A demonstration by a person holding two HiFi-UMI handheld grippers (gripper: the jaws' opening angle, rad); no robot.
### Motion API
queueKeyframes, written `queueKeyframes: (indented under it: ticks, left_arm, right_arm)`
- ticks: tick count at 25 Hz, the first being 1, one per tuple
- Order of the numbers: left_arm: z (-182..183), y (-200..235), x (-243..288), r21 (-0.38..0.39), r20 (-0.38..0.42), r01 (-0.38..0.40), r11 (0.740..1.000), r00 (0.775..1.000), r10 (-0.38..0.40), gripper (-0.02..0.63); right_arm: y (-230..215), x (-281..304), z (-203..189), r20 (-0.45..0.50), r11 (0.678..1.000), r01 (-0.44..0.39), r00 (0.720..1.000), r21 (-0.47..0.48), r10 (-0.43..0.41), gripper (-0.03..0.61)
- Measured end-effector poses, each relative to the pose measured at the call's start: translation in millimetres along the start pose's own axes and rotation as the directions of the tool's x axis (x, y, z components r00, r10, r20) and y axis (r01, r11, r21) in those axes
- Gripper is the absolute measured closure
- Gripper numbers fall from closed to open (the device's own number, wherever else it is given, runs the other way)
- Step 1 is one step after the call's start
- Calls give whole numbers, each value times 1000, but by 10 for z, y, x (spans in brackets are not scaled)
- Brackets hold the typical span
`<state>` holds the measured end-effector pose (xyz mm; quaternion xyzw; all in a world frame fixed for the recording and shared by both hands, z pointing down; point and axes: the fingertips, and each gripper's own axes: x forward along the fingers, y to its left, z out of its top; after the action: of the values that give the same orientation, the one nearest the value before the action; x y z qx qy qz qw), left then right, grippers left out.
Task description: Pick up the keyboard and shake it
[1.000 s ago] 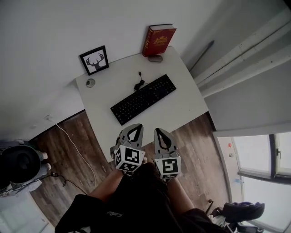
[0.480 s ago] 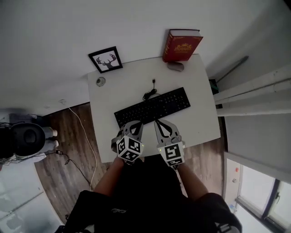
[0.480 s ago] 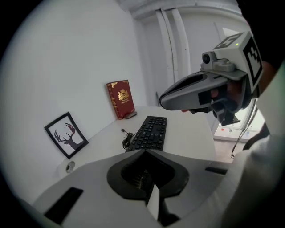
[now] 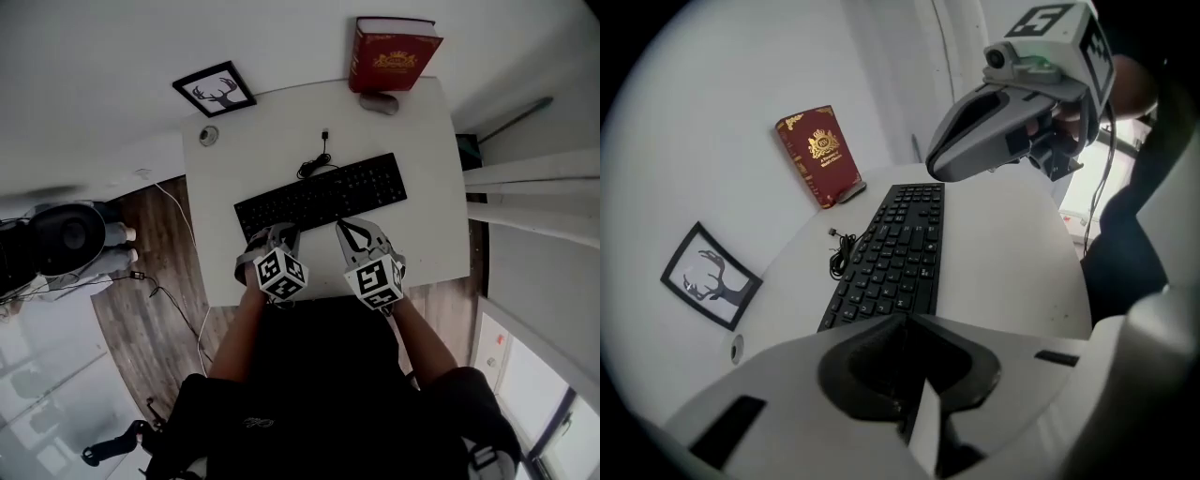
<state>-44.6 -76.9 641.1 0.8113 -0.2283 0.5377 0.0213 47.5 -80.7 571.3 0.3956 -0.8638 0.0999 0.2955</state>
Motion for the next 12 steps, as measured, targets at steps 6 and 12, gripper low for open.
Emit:
queueKeyframes:
  ticks: [6, 12]
  left_arm:
    - [-227, -124, 289, 114, -194, 58, 992, 980, -35, 276]
    - [-185, 66, 303, 126, -188, 41, 991, 982, -17, 222]
  right_arm:
    - [-3, 37, 0, 18, 999, -41, 999, -3, 41, 557]
    - [-41, 61, -4, 21, 999, -32, 999, 9, 32, 557]
